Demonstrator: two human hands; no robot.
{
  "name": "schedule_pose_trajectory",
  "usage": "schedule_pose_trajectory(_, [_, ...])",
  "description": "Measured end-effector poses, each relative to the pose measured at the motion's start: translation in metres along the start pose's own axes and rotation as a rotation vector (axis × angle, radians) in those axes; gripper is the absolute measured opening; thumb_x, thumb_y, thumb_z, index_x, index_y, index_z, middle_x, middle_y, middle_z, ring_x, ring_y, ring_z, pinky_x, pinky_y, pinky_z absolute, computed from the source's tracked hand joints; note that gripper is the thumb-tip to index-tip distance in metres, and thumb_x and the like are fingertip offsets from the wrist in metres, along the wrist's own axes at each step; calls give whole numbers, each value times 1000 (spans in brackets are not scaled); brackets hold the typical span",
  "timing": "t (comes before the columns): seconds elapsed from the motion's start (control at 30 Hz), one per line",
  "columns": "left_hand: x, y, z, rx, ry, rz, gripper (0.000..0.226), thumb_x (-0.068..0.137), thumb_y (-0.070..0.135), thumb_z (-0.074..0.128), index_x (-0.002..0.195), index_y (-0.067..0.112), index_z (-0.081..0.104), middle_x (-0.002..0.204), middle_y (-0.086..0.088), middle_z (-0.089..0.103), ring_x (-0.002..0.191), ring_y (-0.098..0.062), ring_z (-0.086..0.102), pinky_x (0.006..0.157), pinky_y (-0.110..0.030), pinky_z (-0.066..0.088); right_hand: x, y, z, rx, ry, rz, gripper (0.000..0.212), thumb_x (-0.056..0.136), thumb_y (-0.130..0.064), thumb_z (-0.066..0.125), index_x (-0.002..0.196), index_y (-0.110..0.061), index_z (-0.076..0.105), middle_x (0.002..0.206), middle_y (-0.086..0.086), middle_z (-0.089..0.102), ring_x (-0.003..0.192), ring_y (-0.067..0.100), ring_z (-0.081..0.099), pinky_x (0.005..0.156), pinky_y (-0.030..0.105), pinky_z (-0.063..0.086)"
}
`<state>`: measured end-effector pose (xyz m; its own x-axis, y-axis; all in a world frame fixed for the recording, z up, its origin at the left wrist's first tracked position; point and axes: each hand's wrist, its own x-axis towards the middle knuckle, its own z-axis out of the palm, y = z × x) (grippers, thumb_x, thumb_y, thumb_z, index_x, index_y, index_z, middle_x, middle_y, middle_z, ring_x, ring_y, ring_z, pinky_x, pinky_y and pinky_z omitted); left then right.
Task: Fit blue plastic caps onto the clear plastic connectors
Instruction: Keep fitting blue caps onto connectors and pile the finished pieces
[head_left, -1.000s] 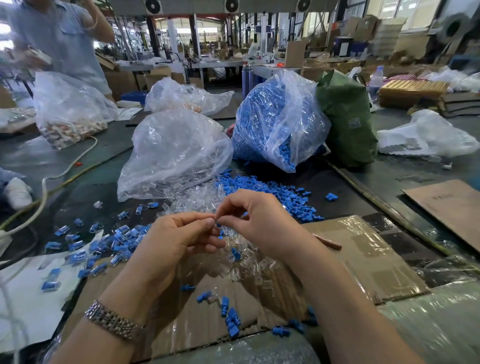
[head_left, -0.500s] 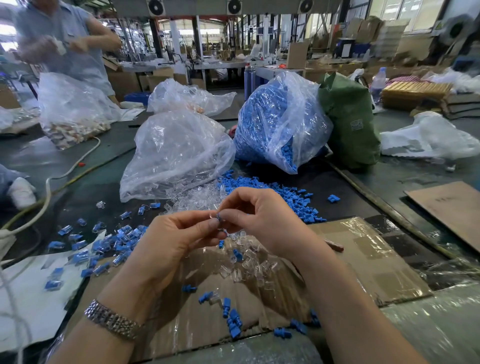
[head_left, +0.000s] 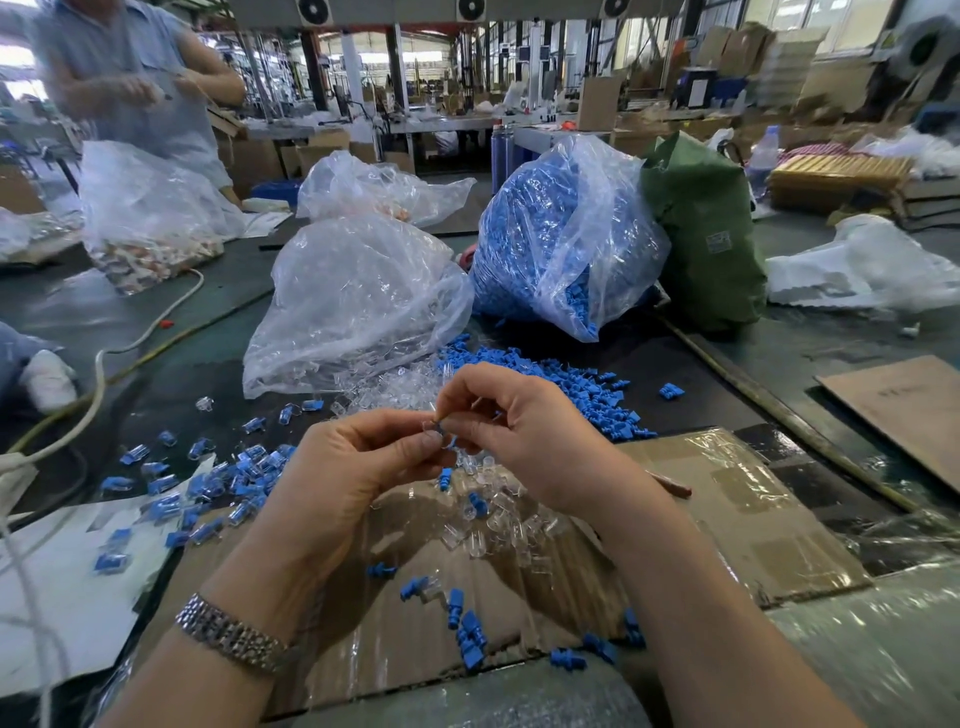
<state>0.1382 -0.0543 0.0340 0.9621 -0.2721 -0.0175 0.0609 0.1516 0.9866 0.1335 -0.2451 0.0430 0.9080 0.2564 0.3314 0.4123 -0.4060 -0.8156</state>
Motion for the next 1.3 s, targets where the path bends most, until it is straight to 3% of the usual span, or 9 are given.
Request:
schedule_pose_trajectory(0.2, [1, -1, 1, -11, -5, -10, 28, 70, 11, 79, 98, 7, 80, 99, -23, 76, 84, -27, 76, 70, -25, 61, 1, 1, 0, 28, -11, -5, 14, 93, -12, 71, 89, -25, 67, 80, -4, 65, 75, 10, 60, 76, 36, 56])
schedule_pose_trajectory(0.33, [0, 0, 2, -17, 1, 11, 25, 72, 11, 77, 97, 9, 80, 98, -22, 76, 89, -29, 77, 72, -24, 60, 1, 1, -13, -57, 115, 119, 18, 92, -40, 71, 104, -28, 63, 90, -14, 64, 81, -1, 60, 71, 16, 48])
schedule_pose_trajectory(0.5, [2, 0, 2, -11, 20, 35, 25, 71, 13, 77, 95, 6, 80, 97, -26, 75, 89, -33, 75, 76, -27, 61, -12, 14, -28, -741, -26, 730, 59, 88, -60, 66, 121, -13, 51, 133, 12, 44, 127, 33, 42, 104, 47, 41])
schedule_pose_trajectory(0.6, [2, -1, 2, -16, 15, 39, 27, 70, 14, 78, 96, 5, 79, 97, -26, 75, 87, -31, 75, 75, -26, 61, -15, 14, -29, -797, -71, 755, 42, 91, -45, 67, 80, -12, 43, 118, 16, 51, 114, 35, 44, 92, 41, 44])
schedule_pose_trajectory(0.73, [4, -2, 1, -37, 17, 39, 24, 72, 11, 76, 95, 6, 80, 99, -24, 75, 88, -31, 75, 74, -26, 61, -15, 10, -28, -843, -70, 698, 41, 89, -35, 66, 69, -17, 35, 79, 4, 42, 90, 28, 46, 69, 32, 35])
schedule_pose_trajectory(0.9, [5, -2, -1, -115, 45, 35, 22, 71, 9, 76, 92, 5, 79, 102, -25, 75, 88, -31, 75, 73, -27, 62, -17, 10, -41, -646, 6, 644, 32, 90, -28, 61, 68, -7, 51, 64, 6, 50, 56, 22, 43, 51, 31, 31])
schedule_pose_trajectory(1.07, [6, -2, -1, -176, 71, 23, 27, 73, 6, 72, 100, 2, 76, 103, -21, 76, 89, -26, 76, 71, -26, 61, -19, -1, -49, -258, -88, 508, 25, 97, -20, 64, 88, 4, 62, 73, 12, 58, 64, 27, 64, 75, 51, 60])
schedule_pose_trajectory(1.17, [7, -1, 1, -213, 81, 36, 20, 72, 10, 74, 91, 11, 81, 103, -15, 77, 94, -23, 76, 76, -26, 62, -20, -13, -41, -103, -228, 469, 28, 99, -23, 62, 101, 5, 66, 80, 10, 66, 77, 28, 70, 87, 56, 57])
schedule_pose_trajectory(1.3, [9, -1, -1, -194, 64, 72, 31, 59, 21, 84, 90, 17, 83, 105, -11, 78, 96, -19, 75, 79, -27, 61, -19, -22, -29, -114, -319, 451, 35, 101, -28, 59, 95, 6, 60, 84, 11, 64, 79, 27, 62, 93, 62, 52])
